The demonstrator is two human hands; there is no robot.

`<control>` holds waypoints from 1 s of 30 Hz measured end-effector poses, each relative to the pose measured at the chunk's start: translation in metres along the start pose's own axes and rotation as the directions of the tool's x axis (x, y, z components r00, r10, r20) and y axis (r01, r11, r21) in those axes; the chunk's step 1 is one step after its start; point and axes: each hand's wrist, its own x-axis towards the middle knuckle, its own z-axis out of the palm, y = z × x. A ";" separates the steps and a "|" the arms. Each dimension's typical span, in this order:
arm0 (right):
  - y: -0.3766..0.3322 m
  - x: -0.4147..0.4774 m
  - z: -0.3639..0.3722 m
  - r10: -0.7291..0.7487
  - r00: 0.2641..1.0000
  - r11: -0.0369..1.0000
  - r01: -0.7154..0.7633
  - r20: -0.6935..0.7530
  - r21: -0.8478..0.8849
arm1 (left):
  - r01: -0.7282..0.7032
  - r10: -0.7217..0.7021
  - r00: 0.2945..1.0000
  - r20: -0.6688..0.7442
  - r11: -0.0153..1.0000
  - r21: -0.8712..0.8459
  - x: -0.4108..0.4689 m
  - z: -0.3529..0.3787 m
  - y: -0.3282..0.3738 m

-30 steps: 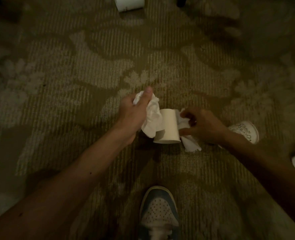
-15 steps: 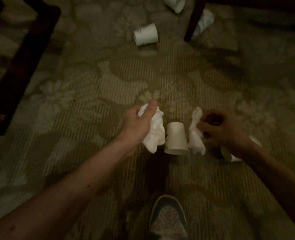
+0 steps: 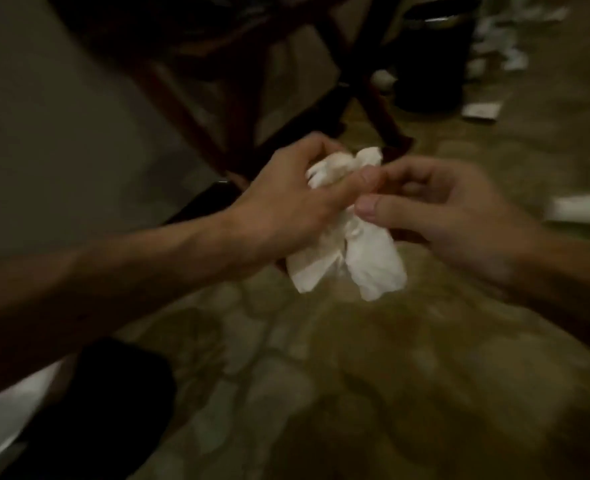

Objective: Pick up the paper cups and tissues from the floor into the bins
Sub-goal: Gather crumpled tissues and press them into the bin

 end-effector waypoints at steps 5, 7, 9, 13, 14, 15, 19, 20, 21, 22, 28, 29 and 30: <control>-0.055 0.061 0.147 -0.168 0.948 0.934 0.240 0.269 -0.264 | -0.053 0.109 0.970 -0.219 0.968 0.245 -0.081 -0.150 0.004; -0.062 0.071 0.210 -0.195 0.899 0.928 0.299 0.392 -0.223 | 0.010 0.094 0.946 -0.311 0.949 0.315 -0.124 -0.200 -0.006; -0.057 0.074 0.266 -0.196 0.844 0.932 0.319 0.499 -0.173 | 0.078 0.050 0.929 -0.367 0.942 0.327 -0.168 -0.239 -0.022; -0.020 0.074 0.369 -0.150 0.760 0.928 0.329 0.632 -0.176 | 0.198 -0.049 0.867 -0.496 0.947 0.253 -0.248 -0.281 -0.080; -0.008 0.073 0.392 -0.135 0.752 0.924 0.330 0.645 -0.192 | 0.231 -0.076 0.841 -0.536 0.945 0.230 -0.265 -0.286 -0.098; 0.003 0.073 0.413 -0.130 0.742 0.912 0.350 0.657 -0.215 | 0.269 -0.105 0.811 -0.576 0.940 0.207 -0.279 -0.291 -0.116; 0.042 0.077 0.476 -0.062 0.667 0.855 0.420 0.743 -0.305 | 0.435 -0.256 0.649 -0.716 0.897 0.074 -0.310 -0.299 -0.183; 0.050 0.080 0.486 -0.035 0.655 0.846 0.422 0.755 -0.327 | 0.472 -0.296 0.611 -0.735 0.881 0.038 -0.311 -0.303 -0.196; 0.057 0.083 0.495 -0.022 0.651 0.832 0.432 0.759 -0.347 | 0.490 -0.343 0.578 -0.740 0.871 -0.022 -0.310 -0.308 -0.208; 0.062 0.086 0.503 -0.019 0.653 0.814 0.450 0.757 -0.368 | 0.489 -0.406 0.547 -0.732 0.865 -0.114 -0.310 -0.314 -0.219; 0.081 0.088 0.546 0.076 0.683 0.621 0.538 0.727 -0.570 | 0.671 -0.659 0.388 -0.645 0.682 -0.293 -0.318 -0.336 -0.261; 0.082 0.088 0.551 0.121 0.687 0.605 0.522 0.717 -0.602 | 0.698 -0.683 0.385 -0.621 0.655 -0.287 -0.322 -0.336 -0.265; 0.082 0.088 0.553 0.159 0.687 0.589 0.510 0.709 -0.627 | 0.728 -0.690 0.397 -0.605 0.639 -0.251 -0.326 -0.336 -0.270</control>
